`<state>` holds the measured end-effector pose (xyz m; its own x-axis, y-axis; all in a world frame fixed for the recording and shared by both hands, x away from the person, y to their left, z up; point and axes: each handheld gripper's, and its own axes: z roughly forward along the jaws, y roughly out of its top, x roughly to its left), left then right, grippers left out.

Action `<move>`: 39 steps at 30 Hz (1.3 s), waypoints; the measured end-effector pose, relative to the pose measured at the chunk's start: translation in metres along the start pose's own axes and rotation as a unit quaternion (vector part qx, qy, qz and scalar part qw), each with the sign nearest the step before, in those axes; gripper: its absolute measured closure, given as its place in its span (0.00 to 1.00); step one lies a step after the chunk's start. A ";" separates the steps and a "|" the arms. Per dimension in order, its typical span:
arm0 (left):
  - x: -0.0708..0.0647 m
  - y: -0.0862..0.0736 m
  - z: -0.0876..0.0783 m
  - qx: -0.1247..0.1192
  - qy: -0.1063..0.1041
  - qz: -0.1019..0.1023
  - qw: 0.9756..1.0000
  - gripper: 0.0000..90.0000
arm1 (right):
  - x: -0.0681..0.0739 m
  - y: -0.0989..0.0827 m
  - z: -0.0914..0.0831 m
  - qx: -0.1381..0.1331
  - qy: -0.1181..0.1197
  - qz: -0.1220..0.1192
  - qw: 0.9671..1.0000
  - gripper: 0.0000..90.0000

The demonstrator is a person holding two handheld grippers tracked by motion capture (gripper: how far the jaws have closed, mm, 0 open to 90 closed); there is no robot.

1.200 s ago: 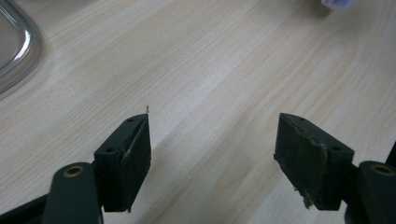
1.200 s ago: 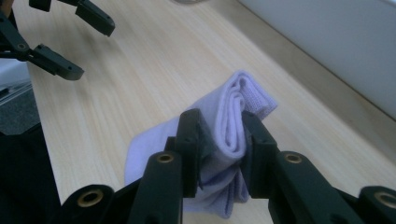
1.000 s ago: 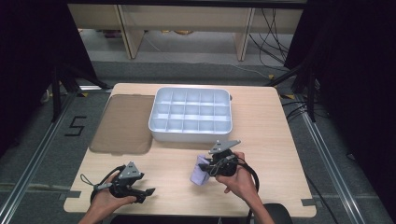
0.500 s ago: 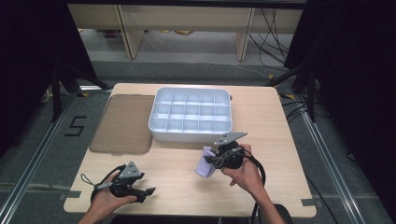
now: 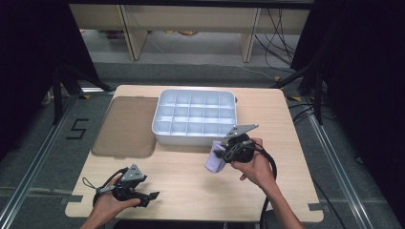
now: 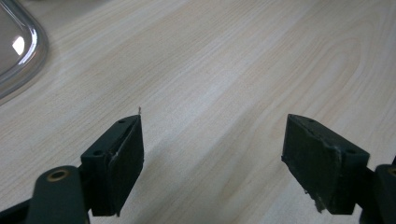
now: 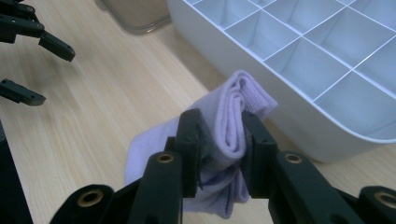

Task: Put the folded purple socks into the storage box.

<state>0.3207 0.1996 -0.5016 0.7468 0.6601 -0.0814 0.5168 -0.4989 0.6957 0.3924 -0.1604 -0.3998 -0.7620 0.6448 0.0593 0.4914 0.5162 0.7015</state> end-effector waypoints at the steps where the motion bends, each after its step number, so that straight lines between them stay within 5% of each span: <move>1: -0.001 0.000 0.000 -0.004 -0.004 -0.005 1.000 0.23 | -0.001 0.001 -0.001 0.005 0.000 0.000 1.000 0.80; 12: -0.001 0.000 0.000 0.005 0.002 -0.004 1.000 0.22 | -0.020 0.017 -0.011 0.000 -0.011 -0.013 1.000 0.80; 32: -0.001 0.000 0.000 0.008 0.008 0.007 1.000 0.22 | -0.033 0.037 -0.018 0.003 -0.032 -0.001 0.999 0.80; 36: -0.003 0.000 0.002 0.004 -0.003 -0.005 1.000 0.22 | -0.039 0.043 -0.019 0.007 -0.038 -0.008 0.999 0.80; 39: -0.003 0.000 0.001 0.009 -0.004 0.008 1.000 0.23 | -0.043 0.046 -0.018 0.002 -0.045 -0.002 0.999 0.80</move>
<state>0.3194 0.1972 -0.5021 0.7582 0.6476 -0.0758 0.5120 -0.5192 0.6843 0.4403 -0.1746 -0.3571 -0.7228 0.6910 -0.0075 0.4901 0.5202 0.6995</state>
